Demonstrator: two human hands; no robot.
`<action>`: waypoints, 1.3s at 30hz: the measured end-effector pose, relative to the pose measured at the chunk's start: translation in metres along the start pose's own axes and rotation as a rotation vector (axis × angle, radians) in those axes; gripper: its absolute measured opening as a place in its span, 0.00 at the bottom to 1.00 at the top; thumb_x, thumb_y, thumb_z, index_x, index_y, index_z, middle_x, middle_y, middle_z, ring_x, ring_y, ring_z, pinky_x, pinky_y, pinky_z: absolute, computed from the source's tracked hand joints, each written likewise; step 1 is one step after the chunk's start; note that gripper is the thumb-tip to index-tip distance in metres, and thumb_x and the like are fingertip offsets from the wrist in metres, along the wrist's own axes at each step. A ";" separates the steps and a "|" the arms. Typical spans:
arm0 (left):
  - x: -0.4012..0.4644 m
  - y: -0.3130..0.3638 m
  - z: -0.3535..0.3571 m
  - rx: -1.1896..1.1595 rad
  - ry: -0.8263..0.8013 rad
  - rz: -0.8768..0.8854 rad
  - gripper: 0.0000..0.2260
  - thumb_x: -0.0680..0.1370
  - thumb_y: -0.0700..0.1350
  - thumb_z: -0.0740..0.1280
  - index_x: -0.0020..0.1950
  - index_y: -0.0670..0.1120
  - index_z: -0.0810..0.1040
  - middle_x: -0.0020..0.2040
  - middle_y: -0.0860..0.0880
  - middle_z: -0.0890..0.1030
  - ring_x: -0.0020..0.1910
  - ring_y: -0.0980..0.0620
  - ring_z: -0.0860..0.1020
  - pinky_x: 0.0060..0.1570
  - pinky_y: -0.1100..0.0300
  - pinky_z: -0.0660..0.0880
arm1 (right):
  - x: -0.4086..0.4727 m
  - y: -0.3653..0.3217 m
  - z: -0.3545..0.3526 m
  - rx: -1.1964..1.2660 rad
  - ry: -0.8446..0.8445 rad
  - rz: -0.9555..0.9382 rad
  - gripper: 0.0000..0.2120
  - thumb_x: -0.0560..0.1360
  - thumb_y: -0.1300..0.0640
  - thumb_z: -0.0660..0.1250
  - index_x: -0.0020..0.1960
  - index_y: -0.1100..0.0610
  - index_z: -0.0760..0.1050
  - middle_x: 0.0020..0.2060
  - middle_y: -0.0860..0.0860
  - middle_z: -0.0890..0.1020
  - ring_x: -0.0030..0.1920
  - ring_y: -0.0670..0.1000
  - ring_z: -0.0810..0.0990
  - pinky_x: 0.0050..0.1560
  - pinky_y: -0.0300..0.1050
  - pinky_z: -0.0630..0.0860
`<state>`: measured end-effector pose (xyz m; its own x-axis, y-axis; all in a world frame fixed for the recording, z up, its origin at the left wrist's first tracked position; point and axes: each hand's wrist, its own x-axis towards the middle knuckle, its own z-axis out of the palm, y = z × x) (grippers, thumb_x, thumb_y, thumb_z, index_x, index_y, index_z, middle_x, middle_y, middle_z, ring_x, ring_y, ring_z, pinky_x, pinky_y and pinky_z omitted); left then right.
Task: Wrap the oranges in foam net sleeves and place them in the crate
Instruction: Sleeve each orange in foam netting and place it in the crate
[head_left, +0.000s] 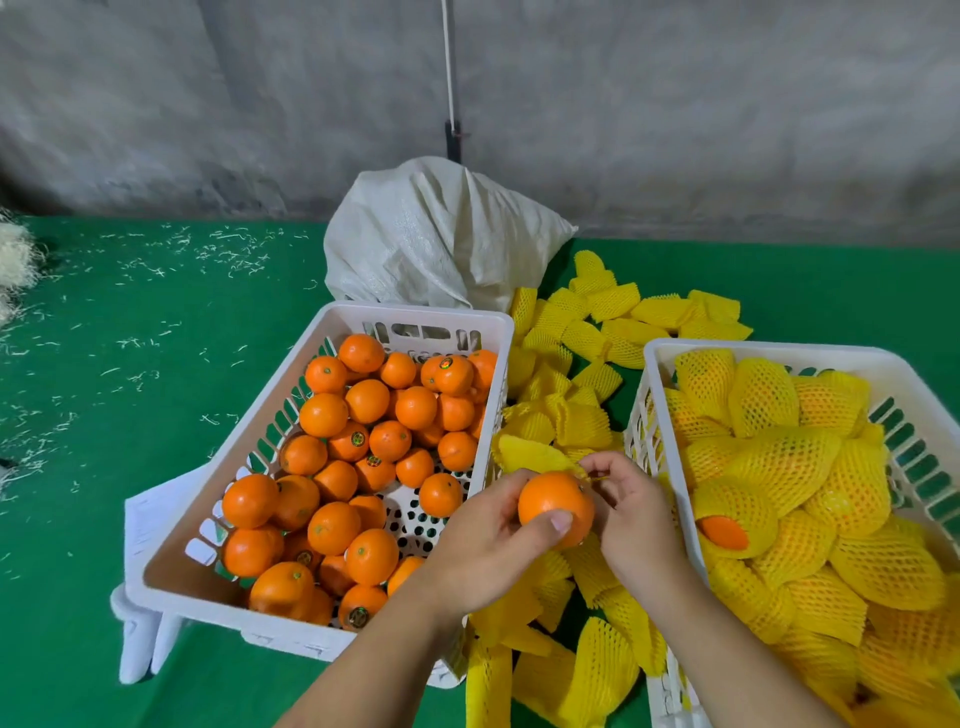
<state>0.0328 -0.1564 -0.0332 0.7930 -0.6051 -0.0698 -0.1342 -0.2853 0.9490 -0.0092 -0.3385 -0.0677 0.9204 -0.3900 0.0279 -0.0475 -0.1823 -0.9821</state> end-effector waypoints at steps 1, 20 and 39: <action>0.000 0.000 0.000 0.028 0.000 0.003 0.19 0.74 0.72 0.65 0.59 0.64 0.78 0.55 0.57 0.81 0.53 0.55 0.81 0.55 0.44 0.79 | 0.000 0.000 -0.001 0.018 0.011 -0.001 0.10 0.74 0.50 0.72 0.51 0.37 0.78 0.43 0.45 0.86 0.42 0.45 0.85 0.40 0.48 0.81; 0.008 -0.007 0.003 0.116 0.300 0.114 0.39 0.74 0.69 0.72 0.77 0.69 0.53 0.66 0.69 0.65 0.57 0.63 0.78 0.48 0.62 0.81 | -0.017 -0.012 0.002 -0.326 -0.006 -0.378 0.08 0.81 0.57 0.69 0.60 0.51 0.77 0.52 0.40 0.79 0.53 0.38 0.79 0.47 0.27 0.73; 0.012 -0.013 0.003 0.059 0.337 0.090 0.29 0.74 0.53 0.77 0.67 0.58 0.63 0.40 0.49 0.80 0.31 0.54 0.77 0.30 0.47 0.72 | -0.025 -0.009 0.008 -0.337 -0.079 -0.449 0.22 0.75 0.53 0.67 0.66 0.44 0.64 0.57 0.41 0.70 0.56 0.39 0.75 0.50 0.26 0.72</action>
<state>0.0422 -0.1616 -0.0473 0.9268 -0.3531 0.1281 -0.2387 -0.2904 0.9267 -0.0286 -0.3197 -0.0608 0.9045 -0.1411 0.4025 0.2461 -0.5980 -0.7628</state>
